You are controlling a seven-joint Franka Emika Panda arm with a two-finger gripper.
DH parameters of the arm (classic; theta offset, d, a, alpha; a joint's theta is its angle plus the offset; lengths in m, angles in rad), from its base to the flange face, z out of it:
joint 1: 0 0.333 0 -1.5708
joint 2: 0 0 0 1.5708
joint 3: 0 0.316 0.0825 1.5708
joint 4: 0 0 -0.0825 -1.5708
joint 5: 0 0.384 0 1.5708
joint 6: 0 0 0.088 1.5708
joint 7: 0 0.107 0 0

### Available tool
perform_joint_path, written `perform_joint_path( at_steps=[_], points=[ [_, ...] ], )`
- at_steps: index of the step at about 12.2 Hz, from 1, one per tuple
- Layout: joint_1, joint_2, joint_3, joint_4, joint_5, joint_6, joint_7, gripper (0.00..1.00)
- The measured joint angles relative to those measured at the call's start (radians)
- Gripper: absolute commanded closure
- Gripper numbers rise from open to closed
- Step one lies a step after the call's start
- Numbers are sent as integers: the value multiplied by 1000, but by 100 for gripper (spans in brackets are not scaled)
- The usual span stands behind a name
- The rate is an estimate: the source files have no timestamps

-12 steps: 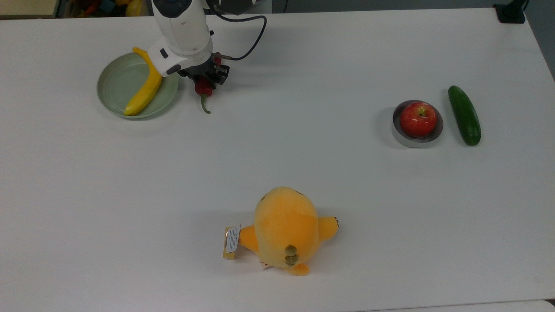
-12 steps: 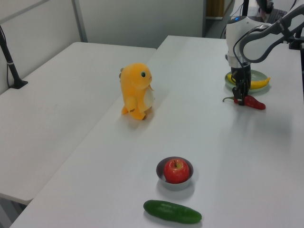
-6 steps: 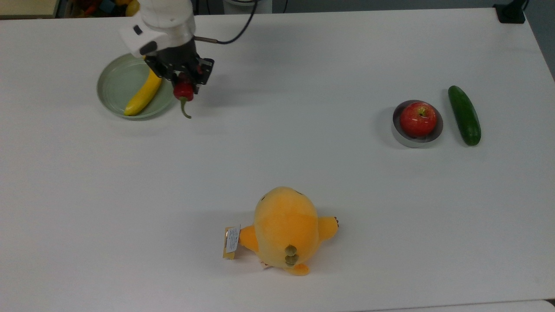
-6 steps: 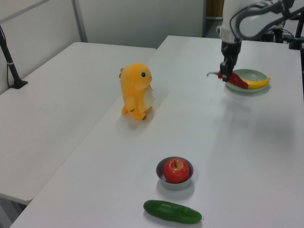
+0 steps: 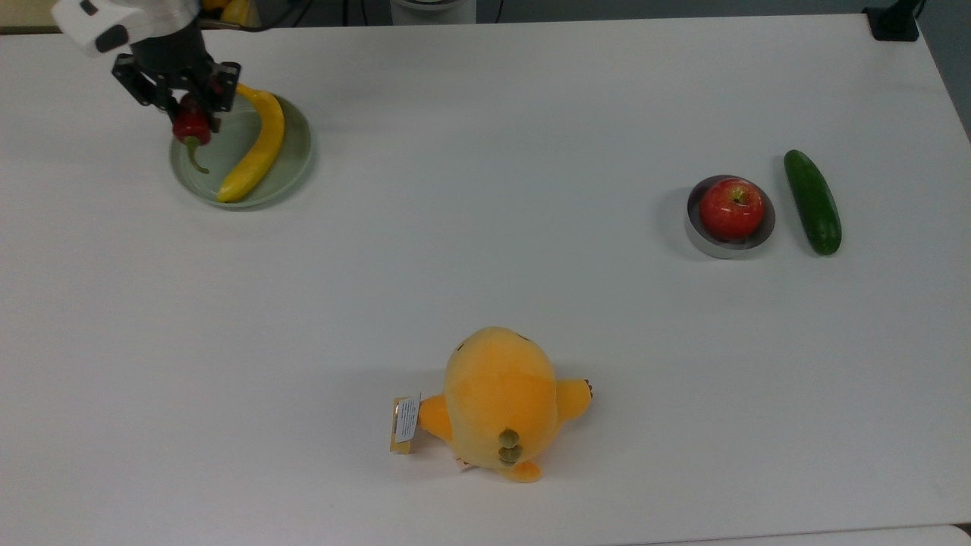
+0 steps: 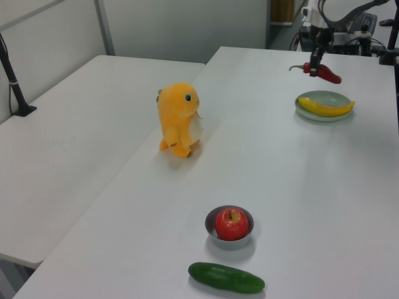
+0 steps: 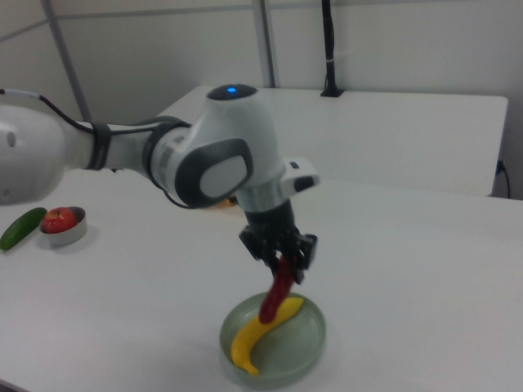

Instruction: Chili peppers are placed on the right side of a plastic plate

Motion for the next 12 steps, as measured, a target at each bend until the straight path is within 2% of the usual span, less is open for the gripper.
perform_joint_path(
  at_steps=[2, 7, 8, 9, 10, 12],
  points=[
    [-28, 31, -31, 3, 0, 28, -65, 82],
    [-93, 174, -36, 17, 0, 174, -72, 82],
    [-106, 181, -37, 22, 0, 183, -73, 71],
    [-116, 184, -37, 24, 0, 188, -78, 40],
    [-120, 188, -37, 24, 0, 192, -81, 0],
    [-119, 203, -36, 25, 0, 202, -82, 0]
  ],
)
